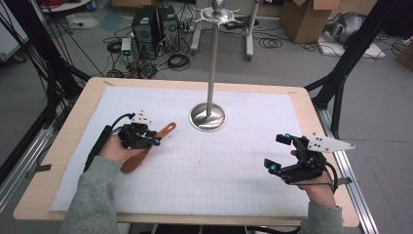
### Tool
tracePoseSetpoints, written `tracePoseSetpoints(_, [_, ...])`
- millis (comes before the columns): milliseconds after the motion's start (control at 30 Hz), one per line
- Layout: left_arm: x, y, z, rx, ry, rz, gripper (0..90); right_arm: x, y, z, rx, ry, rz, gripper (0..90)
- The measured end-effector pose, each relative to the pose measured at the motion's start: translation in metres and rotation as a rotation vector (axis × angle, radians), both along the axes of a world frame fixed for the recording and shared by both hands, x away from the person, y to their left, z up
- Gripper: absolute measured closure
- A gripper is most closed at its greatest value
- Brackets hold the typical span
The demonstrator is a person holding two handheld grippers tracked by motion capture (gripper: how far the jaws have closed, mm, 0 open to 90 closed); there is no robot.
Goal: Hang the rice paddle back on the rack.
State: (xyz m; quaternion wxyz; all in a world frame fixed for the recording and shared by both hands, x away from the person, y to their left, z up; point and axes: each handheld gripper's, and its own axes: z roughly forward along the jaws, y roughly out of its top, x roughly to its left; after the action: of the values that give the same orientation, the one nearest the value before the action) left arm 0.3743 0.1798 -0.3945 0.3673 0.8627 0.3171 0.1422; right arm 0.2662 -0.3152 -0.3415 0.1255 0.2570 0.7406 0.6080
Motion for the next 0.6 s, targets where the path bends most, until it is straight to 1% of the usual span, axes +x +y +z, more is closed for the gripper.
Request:
tracePoseSetpoints(33, [-0.001,0.001,0.003,-0.004,-0.011,0.0,65.0,0.001,0.0,0.0,0.001,-0.004,0.0,0.7])
tracePoseSetpoints(133, [-0.007,0.004,0.01,-0.032,-0.031,0.001,65.0,0.002,0.002,0.0,0.003,-0.001,0.004,0.7])
tracePoseSetpoints(200, [-0.01,0.006,0.015,-0.05,-0.045,0.0,65.0,0.004,0.003,0.0,0.001,-0.007,0.009,0.7])
tracePoseSetpoints(233, [-0.012,0.007,0.017,-0.058,-0.052,0.001,65.0,0.004,0.004,0.001,0.004,-0.002,0.009,0.7])
tracePoseSetpoints(333, [-0.017,0.01,0.024,-0.069,-0.08,0.015,65.1,0.005,0.005,0.001,0.005,-0.006,0.014,0.7])
tracePoseSetpoints(400, [-0.02,0.012,0.027,-0.092,-0.095,0.014,65.0,0.006,0.006,0.001,0.005,-0.002,0.016,0.7])
tracePoseSetpoints(433, [-0.02,0.012,0.027,-0.092,-0.095,0.014,65.0,0.007,0.007,0.001,0.004,-0.003,0.016,0.7])
tracePoseSetpoints(467, [-0.024,0.014,0.032,-0.108,-0.113,0.013,65.0,0.008,0.007,0.001,0.004,-0.008,0.018,0.7])
tracePoseSetpoints(533, [-0.025,0.014,0.034,-0.116,-0.119,0.016,65.0,0.008,0.008,0.001,0.004,-0.003,0.021,0.7])
tracePoseSetpoints(567, [-0.029,0.016,0.038,-0.132,-0.133,0.018,65.0,0.008,0.009,0.001,0.003,0.0,0.02,0.7])
tracePoseSetpoints(600, [-0.03,0.016,0.04,-0.135,-0.142,0.017,65.0,0.009,0.009,0.0,0.003,-0.002,0.022,0.7])
